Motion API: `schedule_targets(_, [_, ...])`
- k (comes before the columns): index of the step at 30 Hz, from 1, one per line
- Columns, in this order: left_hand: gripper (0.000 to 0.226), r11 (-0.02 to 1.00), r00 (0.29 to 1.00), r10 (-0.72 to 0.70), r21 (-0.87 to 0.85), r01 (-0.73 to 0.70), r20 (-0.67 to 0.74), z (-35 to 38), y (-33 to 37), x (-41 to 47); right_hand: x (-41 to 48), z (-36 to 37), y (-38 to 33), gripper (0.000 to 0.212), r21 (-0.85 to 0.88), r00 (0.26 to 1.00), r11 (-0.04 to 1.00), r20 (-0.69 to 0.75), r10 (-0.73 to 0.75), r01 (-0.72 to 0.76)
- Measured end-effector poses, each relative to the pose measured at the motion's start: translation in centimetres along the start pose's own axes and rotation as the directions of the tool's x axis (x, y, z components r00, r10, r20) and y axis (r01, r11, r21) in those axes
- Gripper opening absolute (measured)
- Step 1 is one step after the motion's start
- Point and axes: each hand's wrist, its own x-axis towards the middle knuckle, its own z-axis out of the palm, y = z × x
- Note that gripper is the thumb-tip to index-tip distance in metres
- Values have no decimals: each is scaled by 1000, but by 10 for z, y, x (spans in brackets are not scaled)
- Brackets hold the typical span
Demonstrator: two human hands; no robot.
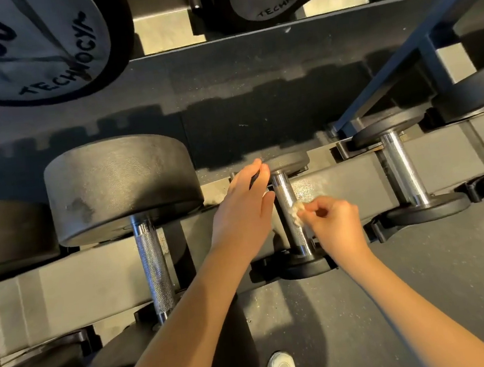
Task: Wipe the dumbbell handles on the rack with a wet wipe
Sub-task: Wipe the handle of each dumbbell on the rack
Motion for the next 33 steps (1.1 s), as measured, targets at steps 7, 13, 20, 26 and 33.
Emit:
schedule_targets(7, [51,1000,1000,-26,-4,26,12,0,3,2,35,13,-23,8,84,997,996,-80,-16,23])
schedule_targets(13, [51,998,999,-37,-40,38,25,1,4,0,0,4,-3,17,-98,970,966,-14,-241,238])
schedule_targets(20, [48,998,998,-43,-42,44,35,0,2,1,-15,-10,8,20,-227,989,971,146,-37,70])
schedule_targets(26, [46,991,997,-52,-119,60,64,-5,0,3,-22,-7,8,17,-238,994,971,105,7,19])
schedule_targets(33, [45,990,994,-56,-121,68,94,-7,-2,2,4,12,-7,14,-143,987,980,-68,-148,137])
